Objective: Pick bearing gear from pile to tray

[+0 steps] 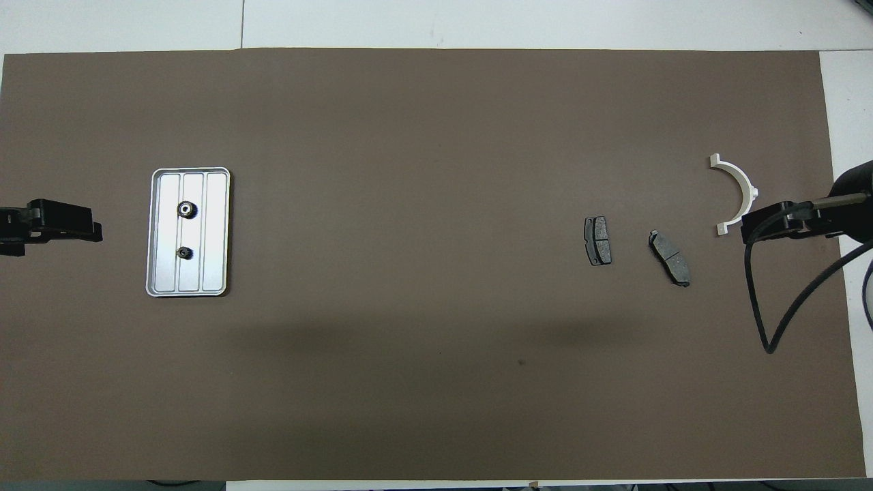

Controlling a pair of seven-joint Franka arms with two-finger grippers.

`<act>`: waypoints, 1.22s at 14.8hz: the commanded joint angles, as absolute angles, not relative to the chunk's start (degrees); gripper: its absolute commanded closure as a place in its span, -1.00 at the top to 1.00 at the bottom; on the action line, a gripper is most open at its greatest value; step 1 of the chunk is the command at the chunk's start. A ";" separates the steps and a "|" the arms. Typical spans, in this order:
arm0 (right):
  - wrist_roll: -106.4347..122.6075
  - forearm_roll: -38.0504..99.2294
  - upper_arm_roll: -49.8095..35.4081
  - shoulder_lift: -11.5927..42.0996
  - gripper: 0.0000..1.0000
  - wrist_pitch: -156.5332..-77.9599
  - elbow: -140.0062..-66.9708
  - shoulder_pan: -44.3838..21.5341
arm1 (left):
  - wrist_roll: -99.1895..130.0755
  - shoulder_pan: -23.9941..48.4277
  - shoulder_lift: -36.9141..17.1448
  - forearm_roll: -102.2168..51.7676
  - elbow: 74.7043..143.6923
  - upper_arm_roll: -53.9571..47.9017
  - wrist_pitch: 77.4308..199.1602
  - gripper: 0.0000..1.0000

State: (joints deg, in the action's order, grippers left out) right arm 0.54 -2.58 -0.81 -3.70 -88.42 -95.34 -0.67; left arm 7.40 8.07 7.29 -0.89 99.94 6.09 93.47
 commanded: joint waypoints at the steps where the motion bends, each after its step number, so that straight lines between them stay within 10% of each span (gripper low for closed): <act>1: 1.14 -1.05 -0.70 -4.48 1.00 -89.47 -96.15 -0.79 | 7.03 7.83 5.98 -0.62 97.12 4.76 91.23 1.00; 18: 1.05 -1.05 -0.70 -4.48 1.00 -89.47 -95.98 -0.53 | 6.86 5.45 6.59 -1.23 96.06 2.64 89.03 1.00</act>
State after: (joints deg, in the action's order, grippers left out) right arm 0.54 -2.58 -0.88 -3.72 -88.42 -95.33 -0.68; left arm 7.40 6.99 7.23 -0.89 97.78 3.50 90.57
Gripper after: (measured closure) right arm 0.000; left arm 0.000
